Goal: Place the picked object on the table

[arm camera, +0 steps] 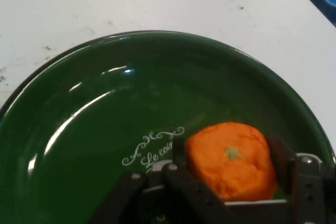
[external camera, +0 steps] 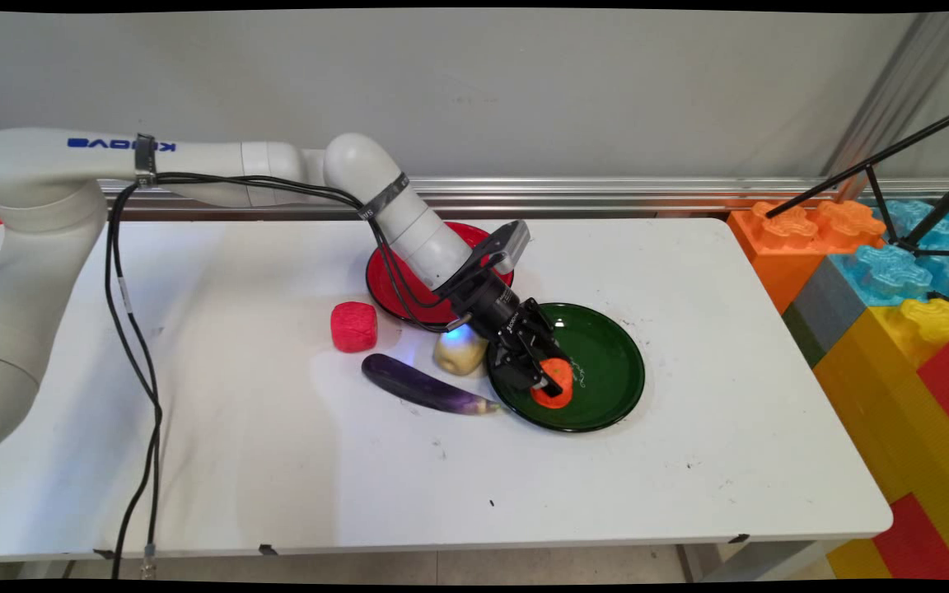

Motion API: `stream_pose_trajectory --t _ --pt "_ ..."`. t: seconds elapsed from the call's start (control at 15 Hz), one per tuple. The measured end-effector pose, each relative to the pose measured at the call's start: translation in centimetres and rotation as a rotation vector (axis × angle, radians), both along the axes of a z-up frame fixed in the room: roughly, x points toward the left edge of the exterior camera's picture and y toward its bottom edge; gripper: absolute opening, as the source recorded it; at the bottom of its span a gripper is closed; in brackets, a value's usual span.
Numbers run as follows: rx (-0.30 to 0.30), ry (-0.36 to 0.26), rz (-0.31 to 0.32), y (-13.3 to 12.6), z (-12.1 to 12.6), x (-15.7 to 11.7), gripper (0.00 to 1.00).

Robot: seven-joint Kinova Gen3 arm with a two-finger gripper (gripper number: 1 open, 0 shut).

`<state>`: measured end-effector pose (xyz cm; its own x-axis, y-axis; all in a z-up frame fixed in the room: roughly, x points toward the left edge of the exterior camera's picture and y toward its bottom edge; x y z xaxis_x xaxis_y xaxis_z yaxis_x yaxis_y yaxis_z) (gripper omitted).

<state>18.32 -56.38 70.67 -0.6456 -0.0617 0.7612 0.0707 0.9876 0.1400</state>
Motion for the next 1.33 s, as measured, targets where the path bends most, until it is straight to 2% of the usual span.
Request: stream_pose_trajectory --t 0.4,0.67,1.33 --pt "-0.004 -0.007 -0.005 -0.1 -0.1 0.7 0.0" --pt "-0.008 0.005 -0.004 0.0 0.8 1.3 0.0" --pt "-0.009 0.1 -0.012 2.2 5.8 4.4 0.0"
